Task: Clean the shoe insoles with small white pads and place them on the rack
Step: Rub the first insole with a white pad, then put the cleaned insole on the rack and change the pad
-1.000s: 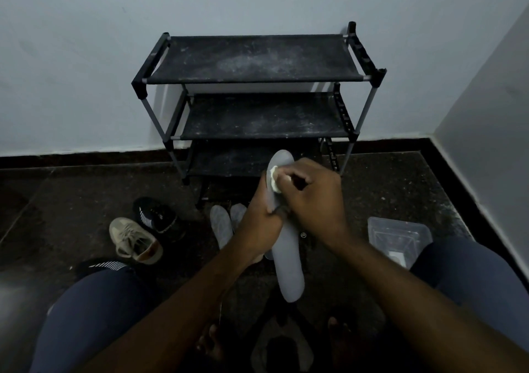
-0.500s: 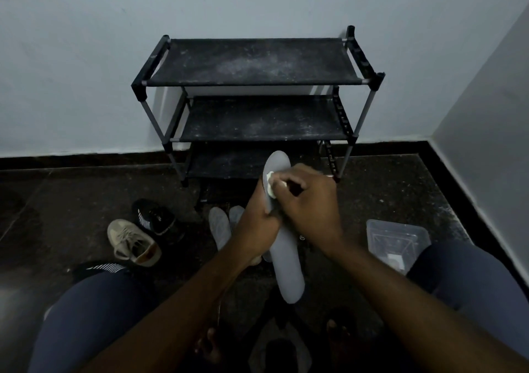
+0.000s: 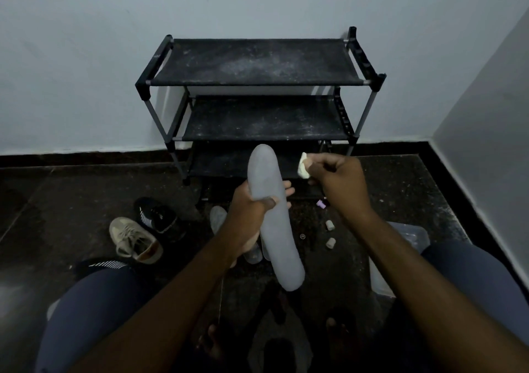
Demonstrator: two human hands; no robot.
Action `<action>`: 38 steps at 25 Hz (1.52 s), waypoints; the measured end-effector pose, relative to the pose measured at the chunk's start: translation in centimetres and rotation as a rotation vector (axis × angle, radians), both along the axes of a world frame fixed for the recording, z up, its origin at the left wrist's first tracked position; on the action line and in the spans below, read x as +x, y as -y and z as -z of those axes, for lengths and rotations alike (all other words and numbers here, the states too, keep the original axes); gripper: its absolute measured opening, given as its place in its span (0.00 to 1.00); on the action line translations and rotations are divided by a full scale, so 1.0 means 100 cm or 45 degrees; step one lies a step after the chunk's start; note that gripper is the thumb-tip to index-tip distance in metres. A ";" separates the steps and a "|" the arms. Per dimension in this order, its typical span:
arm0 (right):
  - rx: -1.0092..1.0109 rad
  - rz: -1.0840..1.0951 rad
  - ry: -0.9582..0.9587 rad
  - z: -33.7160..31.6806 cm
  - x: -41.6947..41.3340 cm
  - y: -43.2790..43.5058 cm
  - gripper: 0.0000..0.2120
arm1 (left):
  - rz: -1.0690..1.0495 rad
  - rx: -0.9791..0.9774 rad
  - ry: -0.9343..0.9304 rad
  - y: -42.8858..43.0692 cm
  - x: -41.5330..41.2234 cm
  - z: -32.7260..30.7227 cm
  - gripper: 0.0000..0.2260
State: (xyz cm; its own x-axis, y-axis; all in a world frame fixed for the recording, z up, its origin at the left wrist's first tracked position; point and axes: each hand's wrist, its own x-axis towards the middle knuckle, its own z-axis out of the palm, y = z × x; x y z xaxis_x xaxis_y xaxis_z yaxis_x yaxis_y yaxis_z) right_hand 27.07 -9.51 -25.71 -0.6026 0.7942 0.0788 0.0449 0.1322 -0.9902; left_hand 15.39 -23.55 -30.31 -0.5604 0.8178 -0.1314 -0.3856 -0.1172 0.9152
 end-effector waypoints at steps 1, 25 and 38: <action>-0.055 -0.081 0.054 -0.001 0.002 0.002 0.07 | -0.046 -0.035 -0.021 0.001 -0.003 0.000 0.22; -0.434 -0.383 0.481 0.029 -0.146 -0.011 0.06 | -0.395 -0.751 -0.261 -0.008 -0.128 0.013 0.10; -0.210 -0.282 0.450 0.079 -0.334 -0.106 0.12 | -0.498 -1.055 -0.937 -0.113 -0.314 0.038 0.09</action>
State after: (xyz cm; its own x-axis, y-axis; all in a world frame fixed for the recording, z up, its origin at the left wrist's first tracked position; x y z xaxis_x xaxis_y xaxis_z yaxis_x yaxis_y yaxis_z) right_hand -6.37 1.06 -33.58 -0.7269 0.6275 -0.2790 0.3723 0.0186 -0.9279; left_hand -16.05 -12.21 -34.12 -0.9172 0.3899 -0.0820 0.1984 0.6255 0.7546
